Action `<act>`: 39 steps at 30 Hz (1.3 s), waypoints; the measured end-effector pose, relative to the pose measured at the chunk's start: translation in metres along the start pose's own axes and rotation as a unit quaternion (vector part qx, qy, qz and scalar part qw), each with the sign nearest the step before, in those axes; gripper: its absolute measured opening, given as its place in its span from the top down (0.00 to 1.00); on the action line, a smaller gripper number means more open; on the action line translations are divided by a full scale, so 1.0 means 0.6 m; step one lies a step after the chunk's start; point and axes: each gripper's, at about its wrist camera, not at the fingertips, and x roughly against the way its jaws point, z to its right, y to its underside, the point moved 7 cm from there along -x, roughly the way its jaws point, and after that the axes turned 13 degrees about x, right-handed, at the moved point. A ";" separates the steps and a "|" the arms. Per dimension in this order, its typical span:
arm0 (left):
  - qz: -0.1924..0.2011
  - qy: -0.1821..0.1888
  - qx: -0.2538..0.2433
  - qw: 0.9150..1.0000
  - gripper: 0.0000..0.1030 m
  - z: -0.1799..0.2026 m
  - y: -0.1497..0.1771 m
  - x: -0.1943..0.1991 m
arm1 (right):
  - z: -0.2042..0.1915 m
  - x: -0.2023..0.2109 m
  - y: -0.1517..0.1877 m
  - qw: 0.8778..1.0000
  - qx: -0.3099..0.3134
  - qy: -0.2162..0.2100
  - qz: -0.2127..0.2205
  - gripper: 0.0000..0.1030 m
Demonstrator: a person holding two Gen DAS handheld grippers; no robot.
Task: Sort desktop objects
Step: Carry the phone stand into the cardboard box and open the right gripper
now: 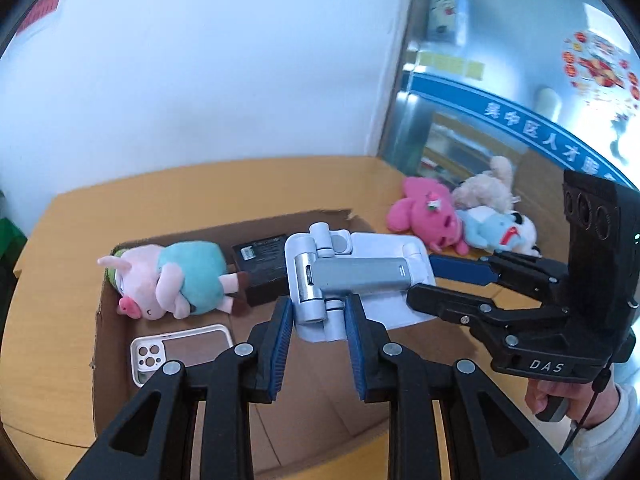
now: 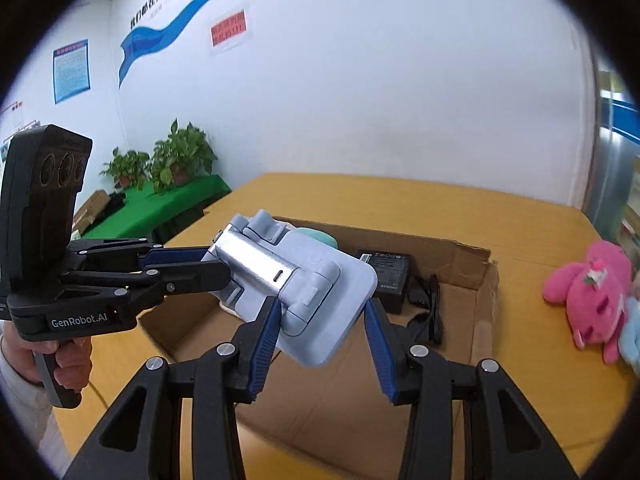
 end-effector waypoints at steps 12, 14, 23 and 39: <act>-0.212 -0.059 0.106 0.970 0.77 -0.141 0.062 -0.267 | 0.081 -0.279 0.081 0.975 -0.037 -0.087 -0.199 0.59; -0.240 -0.073 0.113 0.962 0.77 -0.151 0.087 -0.294 | 0.079 -0.301 0.113 0.968 -0.053 -0.095 -0.228 0.59; -0.185 -0.075 0.123 0.972 0.68 -0.169 0.078 -0.252 | 0.070 -0.274 0.141 0.968 -0.076 -0.062 -0.230 0.51; 0.171 -0.157 0.005 0.973 0.00 -0.133 0.171 0.002 | -0.050 -0.070 0.202 0.985 -0.047 0.158 -0.048 0.00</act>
